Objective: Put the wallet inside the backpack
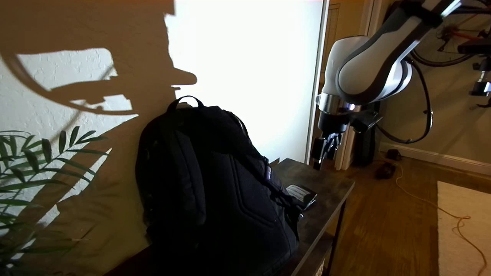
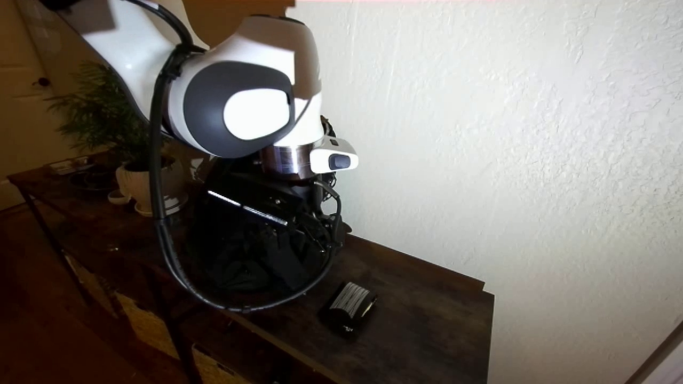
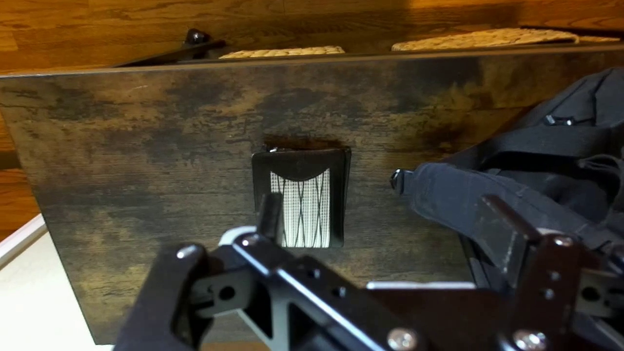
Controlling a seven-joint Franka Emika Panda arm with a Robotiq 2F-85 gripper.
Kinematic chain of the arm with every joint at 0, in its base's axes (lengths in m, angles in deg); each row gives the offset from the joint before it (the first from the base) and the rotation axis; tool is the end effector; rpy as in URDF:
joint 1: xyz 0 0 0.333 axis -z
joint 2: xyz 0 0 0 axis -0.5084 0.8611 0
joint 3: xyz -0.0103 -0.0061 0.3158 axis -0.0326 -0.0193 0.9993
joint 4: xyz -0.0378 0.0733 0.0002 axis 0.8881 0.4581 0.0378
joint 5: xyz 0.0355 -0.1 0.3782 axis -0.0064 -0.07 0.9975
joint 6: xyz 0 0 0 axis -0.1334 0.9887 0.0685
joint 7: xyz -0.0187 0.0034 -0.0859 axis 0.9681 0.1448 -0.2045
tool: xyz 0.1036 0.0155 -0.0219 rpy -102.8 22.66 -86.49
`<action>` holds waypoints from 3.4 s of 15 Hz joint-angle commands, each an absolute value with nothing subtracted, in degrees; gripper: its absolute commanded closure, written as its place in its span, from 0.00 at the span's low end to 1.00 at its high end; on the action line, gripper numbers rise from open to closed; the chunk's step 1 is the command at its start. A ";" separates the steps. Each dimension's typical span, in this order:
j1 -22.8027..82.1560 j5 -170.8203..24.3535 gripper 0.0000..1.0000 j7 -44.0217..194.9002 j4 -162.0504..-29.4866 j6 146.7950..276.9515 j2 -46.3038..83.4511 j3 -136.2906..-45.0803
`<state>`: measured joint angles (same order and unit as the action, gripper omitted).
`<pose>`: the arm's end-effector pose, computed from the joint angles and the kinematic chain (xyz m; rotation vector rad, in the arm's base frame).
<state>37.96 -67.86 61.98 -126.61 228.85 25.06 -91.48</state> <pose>0.5655 -0.1228 0.2212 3.1085 -0.1338 0.1428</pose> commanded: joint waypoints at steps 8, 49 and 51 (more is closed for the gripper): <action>40.02 -68.15 0.00 62.39 -118.21 230.66 34.28 -90.30; 40.39 -70.17 0.00 63.06 -91.81 228.60 59.60 -91.78; 40.63 -70.15 0.00 62.71 -91.81 227.93 59.74 -91.42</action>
